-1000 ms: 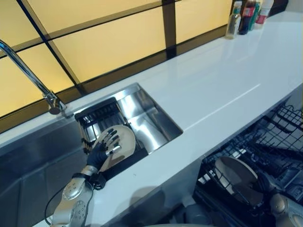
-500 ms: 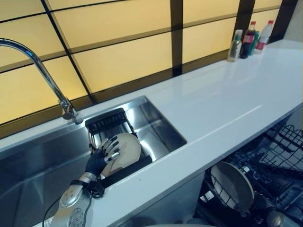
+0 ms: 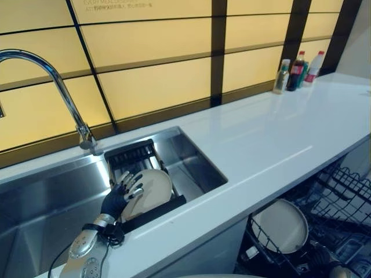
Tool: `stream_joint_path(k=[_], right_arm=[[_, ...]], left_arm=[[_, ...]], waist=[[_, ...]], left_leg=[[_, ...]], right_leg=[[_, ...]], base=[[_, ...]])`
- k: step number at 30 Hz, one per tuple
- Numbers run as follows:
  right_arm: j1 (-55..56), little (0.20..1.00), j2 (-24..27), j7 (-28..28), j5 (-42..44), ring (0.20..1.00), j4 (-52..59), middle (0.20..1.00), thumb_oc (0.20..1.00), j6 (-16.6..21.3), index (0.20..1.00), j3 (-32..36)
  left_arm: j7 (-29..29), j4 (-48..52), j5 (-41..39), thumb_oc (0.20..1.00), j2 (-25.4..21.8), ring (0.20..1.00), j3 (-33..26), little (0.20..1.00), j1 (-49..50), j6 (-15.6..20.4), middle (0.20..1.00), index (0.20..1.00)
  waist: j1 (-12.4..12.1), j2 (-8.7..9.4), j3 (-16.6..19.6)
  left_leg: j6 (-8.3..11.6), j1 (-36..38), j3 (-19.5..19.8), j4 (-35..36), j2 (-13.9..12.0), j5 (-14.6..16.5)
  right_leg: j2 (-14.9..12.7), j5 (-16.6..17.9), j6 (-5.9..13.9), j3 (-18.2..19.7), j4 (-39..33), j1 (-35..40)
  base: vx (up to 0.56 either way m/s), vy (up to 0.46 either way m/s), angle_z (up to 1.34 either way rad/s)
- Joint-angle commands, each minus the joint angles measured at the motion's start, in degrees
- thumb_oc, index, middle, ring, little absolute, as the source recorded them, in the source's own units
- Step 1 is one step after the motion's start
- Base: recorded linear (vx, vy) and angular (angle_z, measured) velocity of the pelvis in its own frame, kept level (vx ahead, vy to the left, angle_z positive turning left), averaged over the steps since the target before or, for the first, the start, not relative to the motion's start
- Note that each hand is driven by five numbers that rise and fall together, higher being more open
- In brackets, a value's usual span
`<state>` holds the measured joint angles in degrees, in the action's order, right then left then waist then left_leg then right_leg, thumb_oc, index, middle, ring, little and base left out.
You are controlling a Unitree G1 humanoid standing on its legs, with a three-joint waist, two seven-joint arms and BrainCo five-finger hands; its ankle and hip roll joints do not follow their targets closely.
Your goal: Pick up plates and place into dishwasher.
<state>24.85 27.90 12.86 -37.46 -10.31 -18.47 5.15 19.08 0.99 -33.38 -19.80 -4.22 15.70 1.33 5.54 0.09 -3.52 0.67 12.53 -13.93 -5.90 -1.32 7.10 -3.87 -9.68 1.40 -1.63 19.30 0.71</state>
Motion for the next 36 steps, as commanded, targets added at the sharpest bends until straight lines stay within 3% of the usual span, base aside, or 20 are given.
stream_joint_path(k=[1, 6, 11, 16, 19, 22, 27, 31, 36], right_arm=[[-0.5, 1.0, -0.8, 0.5, 5.0, 1.0, -0.3, 1.0, 1.0, 0.3, 1.0, -0.5], [-0.8, 1.0, 1.9, -4.0, 11.4, 1.0, 4.3, 1.0, 1.0, -0.5, 1.0, 6.6], [-0.5, 1.0, 2.6, -10.7, 14.6, 1.0, 7.9, 1.0, 1.0, 1.9, 1.0, 13.8], [-2.6, 1.0, 5.3, -25.2, 26.0, 1.0, 19.7, 1.0, 1.0, 7.6, 1.0, 23.5], [-5.5, 1.0, 5.9, -32.2, 29.6, 1.0, 26.0, 1.0, 1.0, 12.1, 1.0, 26.1], [-8.7, 1.0, 5.9, -35.0, 30.2, 1.0, 29.2, 1.0, 1.0, 17.8, 1.0, 25.6], [-14.9, 1.0, 6.2, -35.7, 31.4, 1.0, 32.0, 1.0, 1.0, 23.3, 1.0, 21.5], [-19.5, 1.0, 7.3, -34.9, 33.7, 1.0, 32.7, 1.0, 1.0, 24.7, 1.0, 17.3], [-25.4, 1.0, 8.4, -33.8, 32.9, 1.0, 31.5, 1.0, 1.0, 25.7, 1.0, 9.7]], left_arm=[[-0.3, 1.4, -1.6, 1.0, 0.0, 1.0, -4.2, 1.0, -0.6, 2.0, 1.0, 1.0], [-1.5, 1.6, -2.4, 1.0, -0.9, 1.0, -5.4, 1.0, -2.2, 2.1, 1.0, 1.0], [-1.9, 2.1, -3.2, 1.0, -1.4, 1.0, -7.4, 1.0, -2.5, 2.1, 1.0, 1.0], [-4.9, 2.5, -3.2, 1.0, -1.7, 1.0, -6.6, 1.0, -4.1, 2.9, 1.0, 1.0], [-7.8, 2.0, -3.2, 1.0, -1.3, 1.0, -4.8, 1.0, -5.1, 5.0, 1.0, 1.0], [-10.0, 0.9, -2.8, 1.0, -0.8, 1.0, -3.4, 1.0, -6.8, 6.7, 1.0, 1.0], [-13.9, -0.8, 0.2, 1.0, -1.0, 1.0, -0.8, 1.0, -10.4, 8.6, 1.0, 1.0], [-18.7, -1.8, 7.6, 1.0, -2.6, 1.0, 1.2, 1.0, -13.1, 10.6, 1.0, 1.0], [-27.0, -3.3, 23.6, 1.0, -6.1, 1.0, 3.7, 1.0, -16.9, 11.0, 1.0, 1.0]], waist=[[1.0, 2.27, -0.2], [1.9, 2.6, -0.3], [2.7, 2.65, 0.0], [3.7, 1.61, 0.5], [4.1, -0.19, 0.8], [4.1, -1.31, 1.3], [2.9, -1.84, 2.3], [1.8, -1.99, 2.3], [0.2, -2.14, 2.0]], left_leg=[[-3.71, -1.5, -0.3, -8.4, 2.4, 6.6], [-3.54, -1.5, -0.1, -7.4, 2.2, 6.4], [-3.42, -1.0, -0.3, -5.6, 2.0, 6.2], [-3.32, -0.5, -0.2, -3.3, 2.0, 5.7], [-3.11, -0.4, 0.1, -2.2, 2.4, 5.8], [-2.79, -0.4, 0.3, -1.3, 2.6, 5.8], [-1.96, -1.0, 0.8, 0.7, 2.7, 4.5], [-1.5, -1.2, 1.7, 2.2, 2.6, 3.6], [-1.18, -1.4, 2.8, 3.0, 2.3, 2.8]], right_leg=[[-1.8, 12.5, 5.93, 1.6, -20.7, 6.6], [-1.1, 11.9, 5.71, 2.0, -20.4, 6.1], [-0.2, 11.5, 5.88, 2.8, -20.0, 5.5], [0.4, 10.8, 5.85, 3.2, -19.7, 4.6], [0.6, 9.7, 5.65, 3.4, -19.2, 4.0], [0.6, 9.1, 5.5, 3.2, -19.3, 3.7], [0.5, 9.3, 5.11, 2.4, -21.0, 3.8], [0.6, 9.0, 4.76, 1.0, -21.8, 4.3], [0.8, 8.2, 4.11, -0.6, -22.2, 5.1]], base=[[-0.09, 0.014, 0.0], [-0.11, 0.003, -0.01], [-0.08, 0.004, -0.05], [-0.07, 0.032, -0.05], [-0.06, 0.102, -0.1], [-0.06, 0.064, -0.04], [-0.07, 0.004, 0.02], [-0.06, -0.021, 0.08], [-0.03, -0.038, 0.22]])
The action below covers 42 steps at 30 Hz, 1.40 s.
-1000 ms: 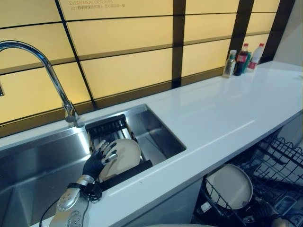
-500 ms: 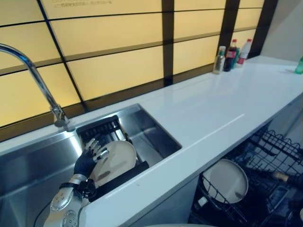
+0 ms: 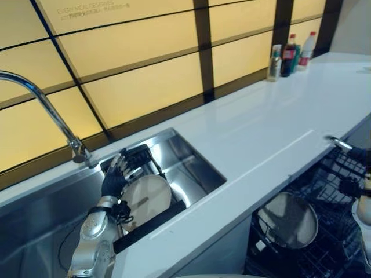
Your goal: Pick up plates and place into dishwasher.
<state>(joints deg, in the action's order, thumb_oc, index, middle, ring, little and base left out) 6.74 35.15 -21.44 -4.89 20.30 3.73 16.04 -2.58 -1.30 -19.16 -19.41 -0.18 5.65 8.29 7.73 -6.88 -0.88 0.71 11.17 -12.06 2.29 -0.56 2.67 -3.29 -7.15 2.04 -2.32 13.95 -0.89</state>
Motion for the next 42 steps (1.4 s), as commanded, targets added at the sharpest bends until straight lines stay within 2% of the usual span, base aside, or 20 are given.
stream_joint_path(k=[1, 7, 11, 16, 19, 23, 25, 27, 28, 32, 33, 37, 42], right_arm=[[-8.1, 1.0, 1.1, 0.5, 0.0, 1.0, 0.5, 1.0, 1.0, 3.4, 1.0, -2.2], [-10.6, 1.0, 1.0, 2.4, -1.8, 1.0, -1.7, 1.0, 1.0, 2.7, 1.0, -7.7], [-10.4, 1.0, 1.7, 3.2, -1.9, 1.0, -2.2, 1.0, 1.0, 1.8, 1.0, -9.6], [-10.6, 1.0, 2.7, 3.4, -1.2, 1.0, -2.6, 1.0, 1.0, 0.9, 1.0, -10.8], [-10.8, 1.0, 3.5, 4.2, -0.9, 1.0, -2.7, 1.0, 1.0, -0.2, 1.0, -11.5], [-10.9, 1.0, 4.8, 3.8, -0.8, 1.0, -3.2, 1.0, 1.0, -1.1, 1.0, -12.8], [-11.3, 1.0, 5.3, 3.3, -0.6, 1.0, -3.8, 1.0, 1.0, -1.3, 1.0, -13.6], [-12.0, 1.0, 5.4, 3.4, -0.3, 1.0, -4.4, 1.0, 1.0, -1.3, 1.0, -15.0], [-12.4, 1.0, 5.4, 3.6, -0.1, 1.0, -4.7, 1.0, 1.0, -1.1, 1.0, -15.9], [-11.6, 1.0, 6.0, 4.7, 0.1, 1.0, -4.5, 1.0, 1.0, -0.6, 1.0, -16.8], [-11.3, 1.0, 6.2, 5.1, 0.0, 1.0, -4.4, 1.0, 1.0, -0.6, 1.0, -16.7], [-10.1, 1.0, 8.3, 5.8, 1.1, 1.0, -4.0, 1.0, 1.0, -0.8, 1.0, -15.6], [-10.6, 1.0, 10.3, 6.2, 1.8, 1.0, -4.9, 1.0, 1.0, -1.1, 1.0, -16.1]], left_arm=[[-6.5, -1.1, 11.0, 1.0, -7.3, 1.0, -0.1, 1.0, -7.4, 3.7, 1.0, 1.0], [-8.4, -1.7, 21.4, 1.0, -12.5, 1.0, 0.4, 1.0, -9.7, -1.3, 1.0, 1.0], [-5.3, -2.3, 26.8, 1.0, -16.0, 1.0, 1.6, 1.0, -10.6, -4.3, 1.0, 1.0], [-0.5, -3.7, 27.7, 1.0, -18.6, 1.0, 3.0, 1.0, -11.7, -5.1, 1.0, 1.0], [3.5, -4.4, 27.7, 1.0, -19.8, 1.0, 4.1, 1.0, -12.6, -4.7, 1.0, 1.0], [6.7, -5.4, 27.3, 1.0, -22.0, 1.0, 6.2, 1.0, -13.7, -3.5, 1.0, 1.0], [7.9, -6.3, 26.6, 1.0, -23.1, 1.0, 6.8, 1.0, -14.0, -2.4, 1.0, 1.0], [8.7, -6.9, 25.8, 1.0, -23.7, 1.0, 7.0, 1.0, -13.3, -1.9, 1.0, 1.0], [8.8, -6.5, 25.5, 1.0, -24.0, 1.0, 6.9, 1.0, -12.7, -2.6, 1.0, 1.0], [9.6, -7.0, 24.9, 1.0, -25.4, 1.0, 6.2, 1.0, -10.9, -2.5, 1.0, 1.0], [9.9, -6.9, 24.7, 1.0, -25.6, 1.0, 6.0, 1.0, -10.7, -2.6, 1.0, 1.0], [10.9, -7.7, 23.0, 1.0, -26.8, 1.0, 6.8, 1.0, -12.0, -3.5, 1.0, 1.0], [9.6, -12.2, 22.5, 1.0, -26.3, 1.0, 10.0, 1.0, -15.2, -3.4, 1.0, 1.0]], waist=[[-2.2, 4.82, -0.7], [-3.8, 4.99, -1.0], [-4.0, 5.02, -1.1], [-3.8, 4.73, -1.5], [-3.7, 4.69, -1.9], [-3.9, 4.97, -3.1], [-4.3, 4.85, -3.7], [-5.3, 4.57, -4.2], [-6.1, 4.24, -4.3], [-6.6, 3.26, -4.5], [-6.6, 3.13, -4.6], [-4.9, 2.29, -5.2], [-3.0, 1.57, -6.1]], left_leg=[[-1.16, -0.1, 1.2, -5.1, 1.5, 7.2], [-0.54, -0.8, 3.6, -3.9, 0.6, 5.5], [0.23, -0.9, 4.6, -2.6, -0.7, 4.0], [1.23, -1.6, 5.4, -3.3, -1.6, 3.3], [1.8, -3.0, 5.3, -7.4, -1.5, 4.4], [1.86, -7.8, 5.5, -18.2, -0.5, 3.9], [1.14, -9.8, 7.8, -20.0, 0.8, 4.3], [-0.31, -9.4, 12.4, -16.5, 3.7, 5.8], [-0.84, -9.3, 16.3, -13.9, 5.0, 5.5], [-0.91, -9.0, 22.8, -9.0, 6.6, 3.1], [-0.88, -9.0, 23.3, -8.9, 6.7, 3.1], [-0.85, -7.8, 20.6, -6.6, 5.8, 2.9], [-1.37, -6.8, 17.8, -5.1, 6.0, 3.3]], right_leg=[[0.3, 5.5, 3.36, -0.1, -16.8, 6.9], [1.0, 4.0, 2.48, -1.6, -16.1, 7.7], [1.6, 2.9, 1.83, -2.3, -15.5, 8.2], [2.1, 1.9, 1.05, -2.7, -14.5, 8.2], [2.1, 1.5, 0.42, -3.0, -13.8, 7.9], [1.9, 1.5, -0.74, -3.5, -12.6, 7.8], [2.1, 1.6, -0.84, -2.6, -12.0, 7.6], [2.4, 1.7, -0.4, -0.2, -11.5, 7.2], [2.9, 1.7, -0.32, 1.6, -11.4, 6.8], [3.7, 2.0, -0.02, 4.9, -11.3, 5.1], [3.7, 2.0, 0.08, 5.3, -11.3, 4.8], [3.3, 1.5, 0.68, 5.1, -10.7, 3.9], [1.8, 2.1, 1.93, 5.2, -10.4, 2.5]], base=[[0.0, -0.071, 0.17], [0.01, -0.104, 0.3], [0.04, -0.126, 0.38], [0.04, -0.118, 0.23], [0.05, -0.11, 0.09], [0.05, -0.101, 0.06], [0.07, -0.026, -0.03], [0.11, 0.043, -0.23], [0.11, 0.069, -0.44], [0.08, 0.115, -0.57], [0.08, 0.182, -0.69], [0.07, 0.225, -0.34], [0.05, 0.231, -0.22]])
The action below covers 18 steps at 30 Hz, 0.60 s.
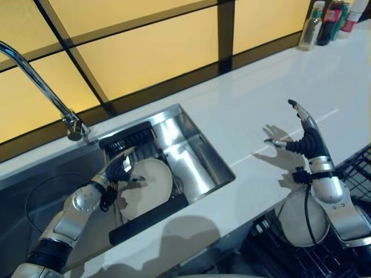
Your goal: Pick up plates and place into dishwasher.
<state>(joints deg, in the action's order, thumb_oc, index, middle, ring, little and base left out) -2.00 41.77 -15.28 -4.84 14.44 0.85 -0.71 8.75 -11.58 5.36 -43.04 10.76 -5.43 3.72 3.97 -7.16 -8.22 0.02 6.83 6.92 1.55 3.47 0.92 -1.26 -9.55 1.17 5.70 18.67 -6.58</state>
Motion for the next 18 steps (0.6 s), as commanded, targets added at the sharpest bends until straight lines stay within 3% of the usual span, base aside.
stream_joint_path(k=[1, 7, 11, 18], right_arm=[[-1.9, 1.0, 3.8, 0.2, 1.6, 1.0, 0.7, 1.0, 1.0, 1.9, 1.0, 0.5], [-1.3, 1.0, 4.7, 0.8, 2.1, 1.0, 0.7, 1.0, 1.0, 1.5, 1.0, 0.6], [-1.5, 1.0, 6.6, 0.6, 3.5, 1.0, 0.4, 1.0, 1.0, 1.7, 1.0, 0.6], [-1.6, 1.0, 8.1, 0.6, 4.9, 1.0, 0.4, 1.0, 1.0, 1.3, 1.0, -0.2]], left_arm=[[-1.8, -2.7, -1.8, 1.0, -2.5, 1.0, -0.8, 1.0, -4.3, 1.2, 1.0, 1.0], [1.2, -5.1, 2.0, 1.0, -3.7, 1.0, -0.7, 1.0, -3.9, -0.3, 1.0, 1.0], [9.0, -7.4, 6.9, 1.0, -7.3, 1.0, 1.6, 1.0, -3.8, -4.4, 1.0, 1.0], [14.4, -10.4, 10.4, 1.0, -11.5, 1.0, 4.2, 1.0, -7.5, -2.9, 1.0, 1.0]], waist=[[1.0, 1.73, 1.1], [1.9, 1.59, 0.1], [2.4, 1.27, -1.1], [2.9, 0.75, -2.1]], left_leg=[[-0.88, -2.3, -1.7, -4.4, 2.1, 5.3], [-2.22, -1.9, -4.0, -5.6, 3.1, 6.8], [-2.67, -2.4, -4.5, -6.5, 3.6, 7.0], [-3.14, -2.4, -4.9, -7.2, 3.9, 7.2]], right_leg=[[-0.5, 4.7, 3.11, -2.5, -15.0, 7.9], [-1.5, 5.8, 5.05, -0.7, -13.6, 5.9], [-1.8, 6.4, 5.87, 0.1, -12.6, 4.6], [-2.1, 6.7, 6.62, 0.4, -11.9, 4.3]], base=[[0.07, 0.222, -0.11], [0.06, 0.139, -0.05], [0.01, 0.09, -0.05], [0.02, 0.029, -0.04]])
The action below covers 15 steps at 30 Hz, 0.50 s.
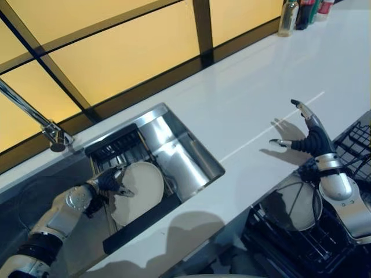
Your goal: Pick up plates and place into dishwasher.
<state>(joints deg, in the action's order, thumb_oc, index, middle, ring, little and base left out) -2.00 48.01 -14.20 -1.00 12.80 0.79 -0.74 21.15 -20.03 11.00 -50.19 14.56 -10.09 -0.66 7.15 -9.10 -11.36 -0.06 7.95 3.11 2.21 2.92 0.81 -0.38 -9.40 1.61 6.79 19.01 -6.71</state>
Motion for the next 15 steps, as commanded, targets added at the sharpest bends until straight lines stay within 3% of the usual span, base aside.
stream_joint_path(k=[1, 8, 15], right_arm=[[-1.7, 1.0, 1.8, -0.4, 0.9, 1.0, 1.8, 1.0, 1.0, 1.3, 1.0, -0.5], [-2.3, 1.0, 3.1, 0.0, 0.8, 1.0, 0.7, 1.0, 1.0, 0.8, 1.0, -1.9], [-1.4, 1.0, 3.5, 1.0, 1.2, 1.0, 0.9, 1.0, 1.0, 0.5, 1.0, -0.9]], left_arm=[[2.4, -2.7, 6.1, 1.0, -4.6, 1.0, 1.1, 1.0, -3.6, 1.9, 1.0, 1.0], [4.5, -8.5, 12.1, 1.0, -5.9, 1.0, 5.7, 1.0, -7.0, 3.2, 1.0, 1.0], [2.7, -13.9, 11.0, 1.0, -4.2, 1.0, 5.6, 1.0, -9.0, 5.1, 1.0, 1.0]], waist=[[-0.2, 2.57, 1.0], [0.9, 1.99, 0.7], [1.9, 2.1, 0.6]], left_leg=[[-3.08, -3.5, -1.1, -7.9, 4.5, 7.3], [-3.09, -3.2, -1.5, -8.1, 4.7, 7.2], [-3.0, -3.0, -2.2, -8.0, 4.5, 7.0]], right_leg=[[-2.9, 6.6, 6.23, -0.6, -12.1, 4.4], [-2.8, 6.8, 6.39, -0.2, -11.9, 4.5], [-2.4, 6.8, 6.31, 0.3, -12.3, 5.0]], base=[[0.05, 0.02, 0.02], [0.04, 0.016, 0.0], [0.01, -0.003, -0.02]])
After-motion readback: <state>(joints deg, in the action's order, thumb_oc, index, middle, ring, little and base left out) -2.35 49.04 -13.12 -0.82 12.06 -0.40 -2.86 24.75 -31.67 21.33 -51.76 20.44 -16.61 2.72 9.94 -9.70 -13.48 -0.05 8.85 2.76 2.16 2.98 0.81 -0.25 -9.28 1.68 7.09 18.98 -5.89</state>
